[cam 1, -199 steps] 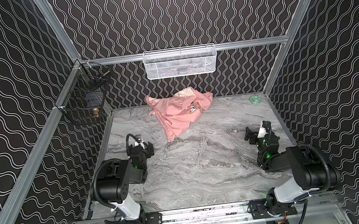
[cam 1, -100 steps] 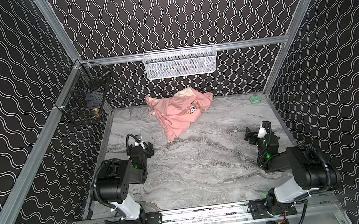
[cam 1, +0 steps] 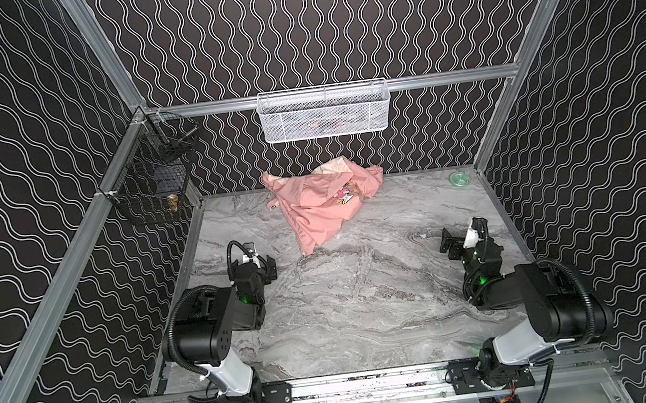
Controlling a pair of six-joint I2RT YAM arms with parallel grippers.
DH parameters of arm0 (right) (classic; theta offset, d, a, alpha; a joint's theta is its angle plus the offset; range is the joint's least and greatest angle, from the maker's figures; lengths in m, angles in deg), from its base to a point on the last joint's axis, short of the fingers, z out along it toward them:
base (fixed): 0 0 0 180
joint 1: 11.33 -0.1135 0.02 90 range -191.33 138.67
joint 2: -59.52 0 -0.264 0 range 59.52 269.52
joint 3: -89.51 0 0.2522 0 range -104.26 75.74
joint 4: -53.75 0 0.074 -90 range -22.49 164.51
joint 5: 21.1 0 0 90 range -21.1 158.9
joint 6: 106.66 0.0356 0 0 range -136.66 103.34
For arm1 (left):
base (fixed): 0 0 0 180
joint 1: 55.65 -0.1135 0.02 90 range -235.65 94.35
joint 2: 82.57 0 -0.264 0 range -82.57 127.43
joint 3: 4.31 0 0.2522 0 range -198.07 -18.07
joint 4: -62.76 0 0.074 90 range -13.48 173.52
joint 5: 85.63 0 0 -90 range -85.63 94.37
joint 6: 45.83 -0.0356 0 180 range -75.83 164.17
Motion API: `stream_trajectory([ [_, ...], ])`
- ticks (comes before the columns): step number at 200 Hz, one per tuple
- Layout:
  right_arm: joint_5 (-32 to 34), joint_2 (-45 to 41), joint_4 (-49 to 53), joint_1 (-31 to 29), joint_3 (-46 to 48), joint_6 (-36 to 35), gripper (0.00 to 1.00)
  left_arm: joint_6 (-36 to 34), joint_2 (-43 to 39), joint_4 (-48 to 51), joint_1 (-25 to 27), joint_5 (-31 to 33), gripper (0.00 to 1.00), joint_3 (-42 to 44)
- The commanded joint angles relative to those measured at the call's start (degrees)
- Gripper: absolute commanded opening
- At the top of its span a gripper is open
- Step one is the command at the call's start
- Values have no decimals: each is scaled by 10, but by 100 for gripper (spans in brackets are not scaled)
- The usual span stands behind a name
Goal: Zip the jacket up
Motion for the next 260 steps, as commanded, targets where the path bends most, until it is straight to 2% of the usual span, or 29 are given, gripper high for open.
stream_trajectory([
  [1,-2,-2,-21,-1,0,-5,99,-6,-1,-19,0,5,99,-1],
  [20,6,-4,-22,-1,1,-2,99,-3,-8,-14,1,21,99,0],
  [29,40,-12,-18,-1,1,10,99,4,-26,9,2,25,99,1],
  [34,65,-21,-9,-1,2,22,99,-5,-27,-9,2,17,99,8],
  [40,66,-34,3,-1,6,27,99,-16,-32,-27,9,22,99,14],
  [54,71,-62,-2,-1,11,22,99,-20,-78,38,24,40,99,4],
  [82,114,-168,147,-1,-21,56,99,-17,-161,144,35,50,99,-24],
  [100,177,-225,302,0,-65,156,99,37,-209,202,36,54,99,-48],
  [111,195,-241,413,0,-108,220,99,93,-231,288,36,65,99,-84],
  [126,138,-233,518,0,-163,207,99,153,-230,452,36,80,99,-163],
  [140,70,-204,639,-1,-238,174,99,173,-207,563,36,65,99,-235],
  [163,7,-115,852,-1,-384,167,99,184,-182,624,36,17,99,-291],
  [173,-14,-82,905,0,-434,169,99,206,-178,642,36,16,99,-304],
  [188,-30,-77,917,1,-449,174,99,244,-172,678,35,25,99,-325],
  [208,22,-116,908,9,-426,226,99,276,-165,697,36,9,99,-350],
  [215,20,-130,898,21,-407,248,99,289,-160,709,35,0,99,-363],
  [221,-3,-140,893,38,-396,273,99,300,-153,722,33,-9,99,-377],
  [234,-106,-141,884,81,-384,290,99,322,-127,754,26,-51,99,-412],
  [253,-158,-106,927,95,-407,303,99,348,-80,774,20,-136,99,-455],
  [260,-176,-101,923,95,-408,303,99,358,-62,787,20,-145,99,-471],
])
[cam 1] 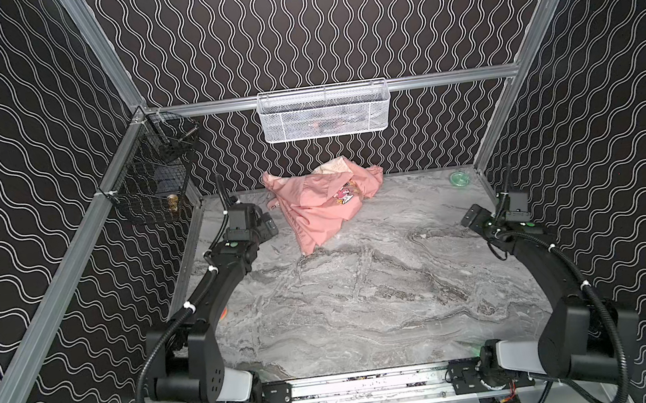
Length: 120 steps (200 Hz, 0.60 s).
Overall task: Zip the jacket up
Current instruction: 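Reach the left gripper to the jacket's zipper edge while the right gripper approaches the jacket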
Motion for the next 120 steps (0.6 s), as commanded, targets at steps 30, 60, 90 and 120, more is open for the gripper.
stream_trajectory([
  [30,-189,4,0,6,2,46,96,118,85,23,-3,-139,90,-39],
  [60,-237,4,2,3,-9,60,85,147,179,-3,0,-221,78,-62],
  [90,-241,7,24,1,-20,57,85,159,230,-39,18,-246,78,-62],
  [120,-247,8,28,0,-20,55,88,170,271,-66,34,-269,76,-66],
])
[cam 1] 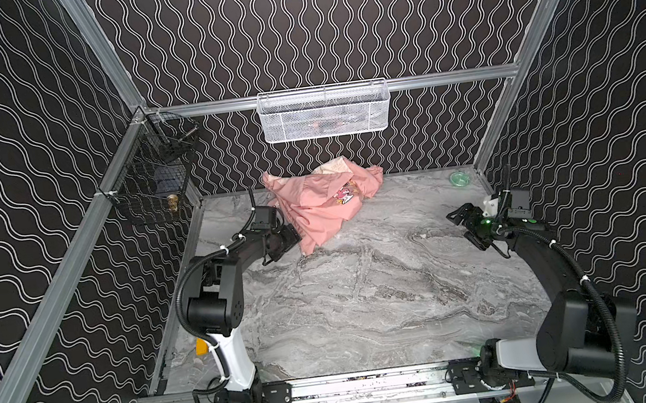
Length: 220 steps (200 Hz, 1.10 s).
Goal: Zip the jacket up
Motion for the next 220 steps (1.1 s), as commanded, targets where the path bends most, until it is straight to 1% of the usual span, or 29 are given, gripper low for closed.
stream_trajectory([
  [1,-18,3,14,-1,-4,3,88,22,24,-43,9,-35,76,-4],
  [16,-32,9,7,-2,-1,7,88,25,43,-53,17,-45,74,-5],
  [28,-38,15,1,-3,1,12,87,23,60,-50,24,-53,70,-14],
  [34,-39,17,-1,-5,2,14,87,21,69,-49,28,-57,66,-19],
  [41,-40,21,-4,-7,1,17,86,19,77,-46,32,-61,59,-24],
  [50,-42,26,-3,-9,-3,17,84,17,87,-44,37,-67,47,-32],
  [63,-44,39,6,-13,-14,17,80,16,94,-40,44,-75,33,-40],
  [85,-53,64,23,-21,-46,10,67,15,83,-35,52,-74,13,-39],
  [90,-54,67,25,-24,-51,8,64,14,77,-31,55,-75,8,-41],
  [94,-55,69,27,-27,-53,7,61,11,73,-25,58,-74,0,-42],
  [114,-56,72,32,-42,-65,4,52,-7,43,4,79,-67,0,-53],
  [131,-55,72,38,-56,-69,4,51,-27,13,28,108,-60,0,-63],
  [146,-54,70,44,-67,-68,2,51,-41,-15,46,143,-51,0,-69],
  [166,-53,62,48,-79,-58,0,56,-58,-41,67,197,-40,0,-83],
  [201,-54,45,53,-81,-38,-5,62,-90,-63,95,322,-1,0,-116],
  [208,-55,42,56,-80,-37,-8,64,-93,-66,98,342,7,9,-119],
  [220,-55,39,60,-80,-34,-11,67,-90,-70,100,369,24,35,-115],
])
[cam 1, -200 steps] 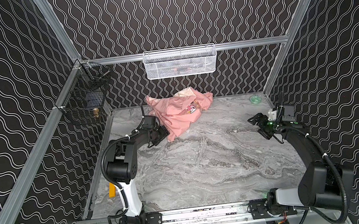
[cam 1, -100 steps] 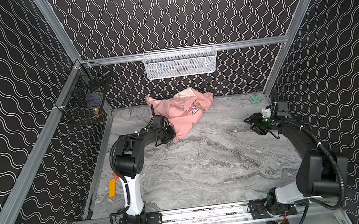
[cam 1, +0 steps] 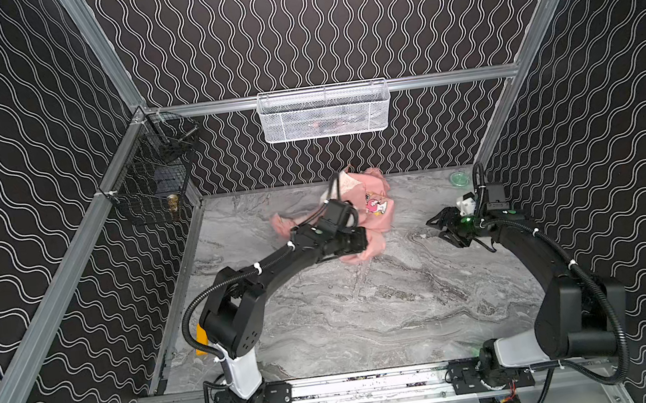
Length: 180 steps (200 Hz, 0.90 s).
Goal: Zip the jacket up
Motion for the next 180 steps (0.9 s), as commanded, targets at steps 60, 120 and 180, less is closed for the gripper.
stream_trajectory([
  [60,4,-29,42,-5,22,-33,79,-62,-70,92,53,139,66,-5],
  [120,12,-18,48,-31,60,-38,82,-166,46,212,26,168,74,-177],
  [180,36,-19,64,-51,82,-34,87,-226,193,302,76,196,74,-317],
])
